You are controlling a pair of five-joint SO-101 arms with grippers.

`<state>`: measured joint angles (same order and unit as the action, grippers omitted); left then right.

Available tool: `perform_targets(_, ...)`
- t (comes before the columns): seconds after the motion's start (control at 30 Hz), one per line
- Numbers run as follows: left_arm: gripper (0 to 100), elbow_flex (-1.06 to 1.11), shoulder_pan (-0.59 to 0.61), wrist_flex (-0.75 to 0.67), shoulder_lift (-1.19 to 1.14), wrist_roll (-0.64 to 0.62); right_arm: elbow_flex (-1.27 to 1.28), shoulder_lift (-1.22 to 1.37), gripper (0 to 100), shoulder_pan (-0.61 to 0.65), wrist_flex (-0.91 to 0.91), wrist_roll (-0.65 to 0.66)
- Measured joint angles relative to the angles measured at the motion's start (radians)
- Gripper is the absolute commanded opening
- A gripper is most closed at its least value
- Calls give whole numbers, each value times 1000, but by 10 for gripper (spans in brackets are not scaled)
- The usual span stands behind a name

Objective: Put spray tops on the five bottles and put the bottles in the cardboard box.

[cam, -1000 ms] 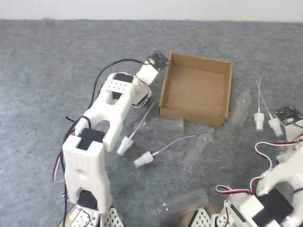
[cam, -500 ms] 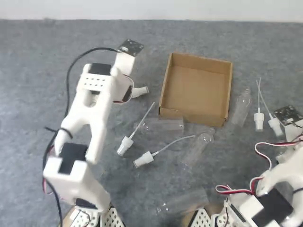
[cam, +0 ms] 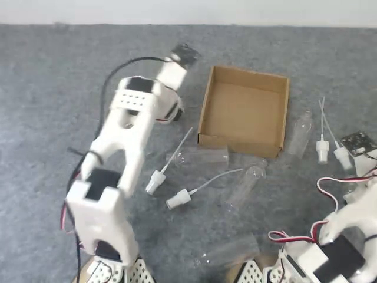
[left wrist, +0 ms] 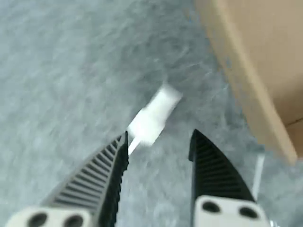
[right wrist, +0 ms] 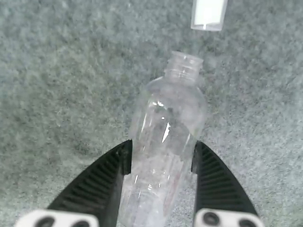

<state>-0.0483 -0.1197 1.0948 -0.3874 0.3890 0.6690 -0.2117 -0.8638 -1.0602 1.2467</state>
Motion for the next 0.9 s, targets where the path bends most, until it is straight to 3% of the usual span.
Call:
perform_targets(0.23,198,-253,-3,-2,-302,18,0,0,149,0,0,0)
perform_targets(0.4,58,-394,3,17,-425,17,0,0,149,0,0,0)
perform_targets(0.5,10,-454,2,75,-450,14,0,0,149,0,0,0)
perform_targets(0.9,10,-624,74,433,-453,-167,0,0,149,0,0,0)
